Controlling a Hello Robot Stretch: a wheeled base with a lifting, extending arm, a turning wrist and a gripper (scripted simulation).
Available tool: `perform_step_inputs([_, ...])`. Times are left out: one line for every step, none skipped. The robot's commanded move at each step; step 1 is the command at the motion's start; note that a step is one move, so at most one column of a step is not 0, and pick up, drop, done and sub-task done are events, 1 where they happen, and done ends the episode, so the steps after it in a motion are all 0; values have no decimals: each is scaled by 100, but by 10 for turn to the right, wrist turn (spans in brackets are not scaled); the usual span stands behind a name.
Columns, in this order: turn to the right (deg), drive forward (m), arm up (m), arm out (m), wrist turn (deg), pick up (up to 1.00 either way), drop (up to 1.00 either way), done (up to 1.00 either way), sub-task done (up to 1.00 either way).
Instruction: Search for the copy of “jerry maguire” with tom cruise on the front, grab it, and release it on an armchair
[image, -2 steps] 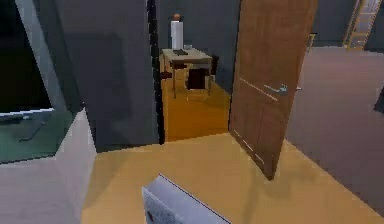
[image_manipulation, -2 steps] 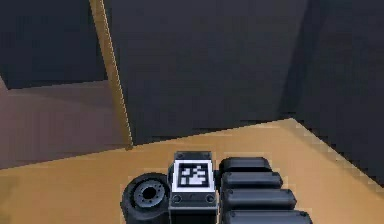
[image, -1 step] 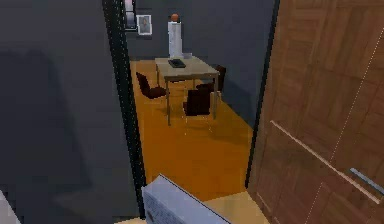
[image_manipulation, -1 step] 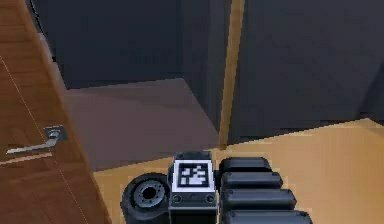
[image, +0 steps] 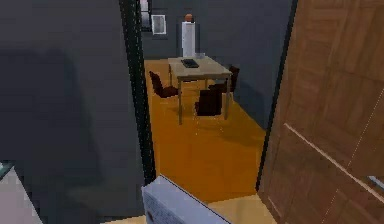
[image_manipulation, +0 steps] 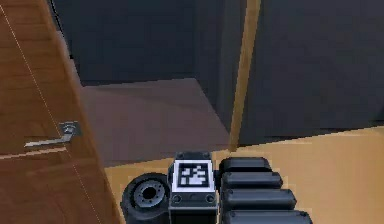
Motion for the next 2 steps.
perform_step_inputs([0, 100, 0, 0, 0, 0, 0, 0, 0])
perform_step_inputs([-270, 0, 0, 0, 0, 0, 0, 0, 0])
